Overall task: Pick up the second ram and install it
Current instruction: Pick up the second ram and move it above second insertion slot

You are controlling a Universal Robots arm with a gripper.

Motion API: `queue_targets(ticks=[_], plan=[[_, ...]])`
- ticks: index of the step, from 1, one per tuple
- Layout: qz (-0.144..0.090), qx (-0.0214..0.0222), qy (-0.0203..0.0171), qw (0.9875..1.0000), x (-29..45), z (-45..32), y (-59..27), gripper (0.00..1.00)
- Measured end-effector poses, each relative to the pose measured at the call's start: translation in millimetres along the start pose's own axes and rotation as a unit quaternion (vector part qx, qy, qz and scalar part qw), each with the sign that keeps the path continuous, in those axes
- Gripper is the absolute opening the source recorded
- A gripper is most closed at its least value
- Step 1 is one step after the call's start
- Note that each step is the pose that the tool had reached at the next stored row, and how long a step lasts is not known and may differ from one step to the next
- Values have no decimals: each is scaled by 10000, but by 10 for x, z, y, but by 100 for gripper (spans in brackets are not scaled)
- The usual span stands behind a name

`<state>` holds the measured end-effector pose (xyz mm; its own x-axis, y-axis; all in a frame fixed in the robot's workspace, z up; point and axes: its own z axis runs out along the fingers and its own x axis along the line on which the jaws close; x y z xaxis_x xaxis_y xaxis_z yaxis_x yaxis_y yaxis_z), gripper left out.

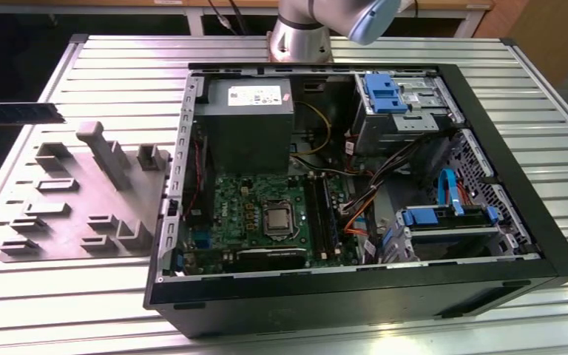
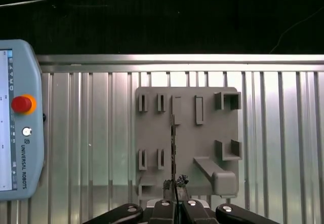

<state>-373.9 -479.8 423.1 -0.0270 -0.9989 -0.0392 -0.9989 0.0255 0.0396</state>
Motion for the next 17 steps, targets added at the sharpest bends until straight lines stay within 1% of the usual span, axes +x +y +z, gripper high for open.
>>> queue_targets(ticks=[8,17], plan=[[0,-1,0,10000,-8,-8,-320,11],[0,-3,0,10000,-19,-19,-724,11]])
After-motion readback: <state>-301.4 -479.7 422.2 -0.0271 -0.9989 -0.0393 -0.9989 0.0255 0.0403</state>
